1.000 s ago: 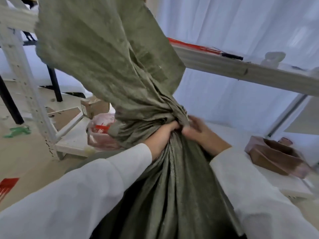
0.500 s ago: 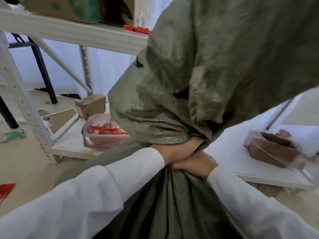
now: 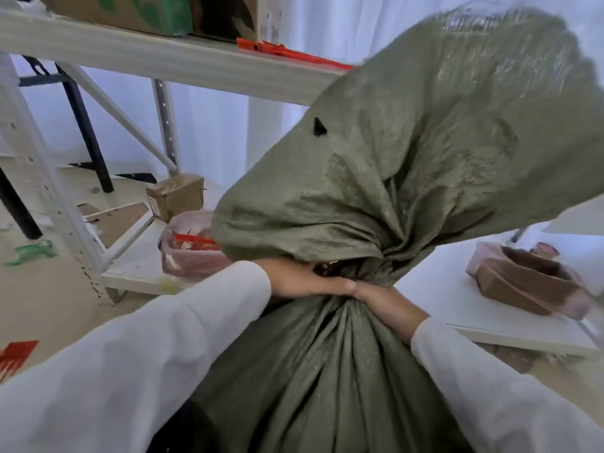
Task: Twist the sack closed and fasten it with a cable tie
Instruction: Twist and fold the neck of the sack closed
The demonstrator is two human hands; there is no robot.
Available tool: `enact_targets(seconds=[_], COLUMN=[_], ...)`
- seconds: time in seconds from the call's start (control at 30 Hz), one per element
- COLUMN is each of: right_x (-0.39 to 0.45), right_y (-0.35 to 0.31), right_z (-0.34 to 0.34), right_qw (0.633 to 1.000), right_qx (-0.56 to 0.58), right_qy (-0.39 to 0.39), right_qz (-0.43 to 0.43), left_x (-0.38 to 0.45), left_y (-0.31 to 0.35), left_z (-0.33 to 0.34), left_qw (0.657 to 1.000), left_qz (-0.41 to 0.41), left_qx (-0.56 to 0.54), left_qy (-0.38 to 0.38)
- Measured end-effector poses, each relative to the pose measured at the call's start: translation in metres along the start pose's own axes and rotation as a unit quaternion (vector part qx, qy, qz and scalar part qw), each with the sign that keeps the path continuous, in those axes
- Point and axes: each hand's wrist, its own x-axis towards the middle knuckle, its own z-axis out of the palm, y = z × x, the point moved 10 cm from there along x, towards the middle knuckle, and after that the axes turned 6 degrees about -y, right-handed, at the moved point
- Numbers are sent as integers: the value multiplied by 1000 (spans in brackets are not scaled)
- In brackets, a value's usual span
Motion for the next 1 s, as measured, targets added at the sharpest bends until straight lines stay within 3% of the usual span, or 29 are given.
enact_targets(seconds=[0.1, 0.23, 0.43, 0.53, 0.63, 0.8, 0.87, 0.97, 1.0], right_x=[4, 2, -5, -5, -6, -8, -6, -3, -3], right_y=[15, -3, -22, -20, -19, -20, -22, -17, -18], right_z=[-27, -18, 24, 19, 16, 11, 11, 3, 3], right_qw=[997, 995, 998, 998, 998, 995, 995, 994, 994], right_qx=[59, 76, 5, 31, 43, 30, 27, 30, 25], right_qy=[55, 60, -57, -31, 6, 54, 58, 93, 97], right_qz=[7, -18, -32, -34, -52, -83, -81, -50, -43], left_x=[-15, -29, -22, -23, -17, -20, -24, -28, -30], left_y=[-14, 1, 15, 9, -9, -33, -28, -31, -30], left_z=[-29, -40, -5, -3, 3, 15, 13, -25, -37], left_qw=[991, 979, 944, 959, 989, 974, 980, 989, 987], left_qz=[-45, 10, -45, -37, -34, -78, -80, -102, -93], left_qx=[108, 135, 271, 220, 55, -207, -182, -4, 2], left_qy=[62, 152, 184, 177, 136, 53, 15, 103, 133])
